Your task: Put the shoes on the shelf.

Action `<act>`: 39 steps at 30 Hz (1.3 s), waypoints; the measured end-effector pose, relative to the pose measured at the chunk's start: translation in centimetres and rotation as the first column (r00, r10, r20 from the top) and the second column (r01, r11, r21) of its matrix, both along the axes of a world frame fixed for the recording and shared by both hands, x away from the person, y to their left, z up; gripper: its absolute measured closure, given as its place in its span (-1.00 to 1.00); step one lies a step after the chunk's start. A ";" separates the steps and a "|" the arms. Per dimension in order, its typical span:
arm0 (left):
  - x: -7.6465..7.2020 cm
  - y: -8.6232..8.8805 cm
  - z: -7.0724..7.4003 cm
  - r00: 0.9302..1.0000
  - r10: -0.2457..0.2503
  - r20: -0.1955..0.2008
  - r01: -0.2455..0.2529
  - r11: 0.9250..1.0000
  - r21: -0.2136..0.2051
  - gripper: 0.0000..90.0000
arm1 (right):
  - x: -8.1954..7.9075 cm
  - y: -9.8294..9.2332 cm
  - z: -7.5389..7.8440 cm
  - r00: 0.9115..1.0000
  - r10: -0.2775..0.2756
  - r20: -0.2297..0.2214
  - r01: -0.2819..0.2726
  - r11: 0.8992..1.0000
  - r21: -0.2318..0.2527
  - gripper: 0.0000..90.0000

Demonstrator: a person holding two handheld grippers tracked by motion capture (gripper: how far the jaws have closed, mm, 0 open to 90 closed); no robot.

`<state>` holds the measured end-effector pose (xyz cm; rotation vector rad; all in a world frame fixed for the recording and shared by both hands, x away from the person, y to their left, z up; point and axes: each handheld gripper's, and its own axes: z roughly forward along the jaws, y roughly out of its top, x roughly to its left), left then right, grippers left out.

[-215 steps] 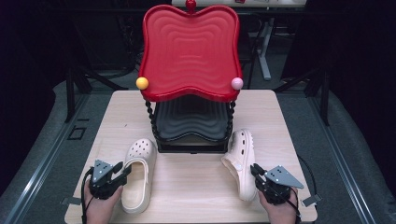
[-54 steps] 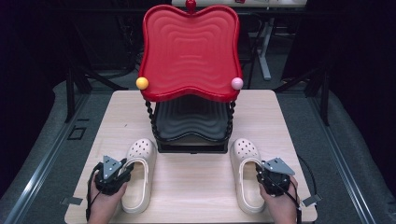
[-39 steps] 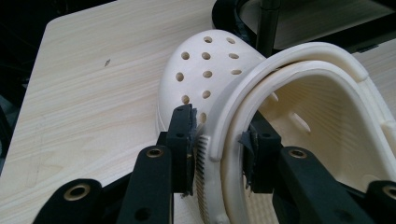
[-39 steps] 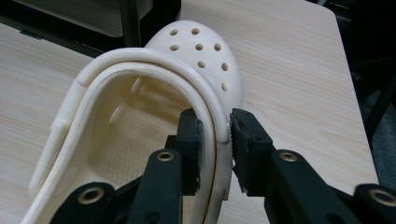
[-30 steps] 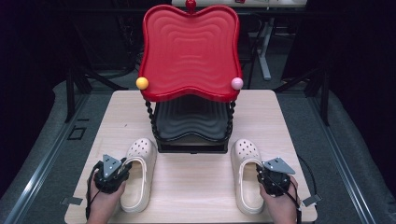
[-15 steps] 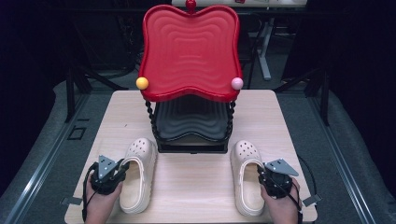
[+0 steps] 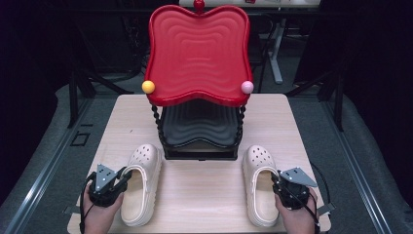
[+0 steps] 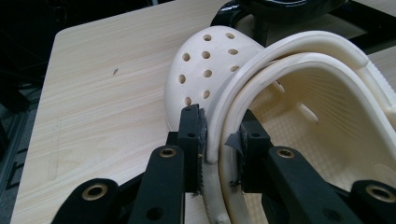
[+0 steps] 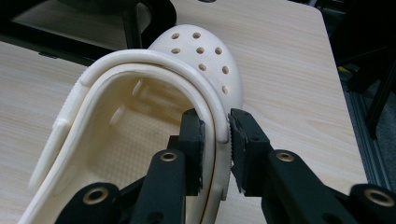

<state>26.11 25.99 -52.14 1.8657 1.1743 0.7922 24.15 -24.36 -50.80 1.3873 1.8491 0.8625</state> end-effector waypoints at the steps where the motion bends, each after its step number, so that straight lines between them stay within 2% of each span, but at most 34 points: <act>1: 0.0 0.0 0.0 1.000 0.001 0.001 -0.001 1.000 -0.003 0.68 | 0.0 0.0 0.1 1.000 0.001 -0.001 -0.001 1.000 -0.002 0.67; 11: -0.9 0.0 0.8 1.000 -0.022 0.020 0.023 0.999 -0.025 0.68 | -0.1 0.6 0.7 1.000 0.008 0.018 -0.008 1.000 0.004 0.67; 14: -1.6 0.0 1.3 0.999 -0.026 0.029 0.027 0.999 -0.029 0.68 | -0.6 0.8 1.2 0.999 0.026 0.021 -0.026 1.000 -0.012 0.67; 18: -2.4 0.0 2.0 0.999 -0.026 0.039 0.028 0.999 -0.037 0.68 | -1.3 0.8 1.9 0.998 0.036 0.043 -0.036 0.999 -0.001 0.67; 24: -3.5 -0.1 3.1 0.998 -0.039 0.049 0.041 0.998 -0.047 0.68 | -2.3 0.6 3.4 0.996 0.058 0.061 -0.057 0.998 -0.011 0.67; 28: -4.2 -0.6 3.8 0.996 -0.065 0.056 0.067 0.996 -0.053 0.68 | -3.2 0.5 4.5 0.993 0.083 0.087 -0.083 0.997 0.002 0.67; 33: -4.4 -1.7 4.7 0.991 -0.106 0.078 0.111 0.992 -0.065 0.68 | -4.0 1.3 5.9 0.984 0.127 0.123 -0.131 0.991 0.024 0.67; 39: -3.7 -3.6 5.7 0.983 -0.150 0.104 0.157 0.986 -0.059 0.68 | -3.6 3.0 6.7 0.974 0.178 0.138 -0.183 0.983 0.026 0.67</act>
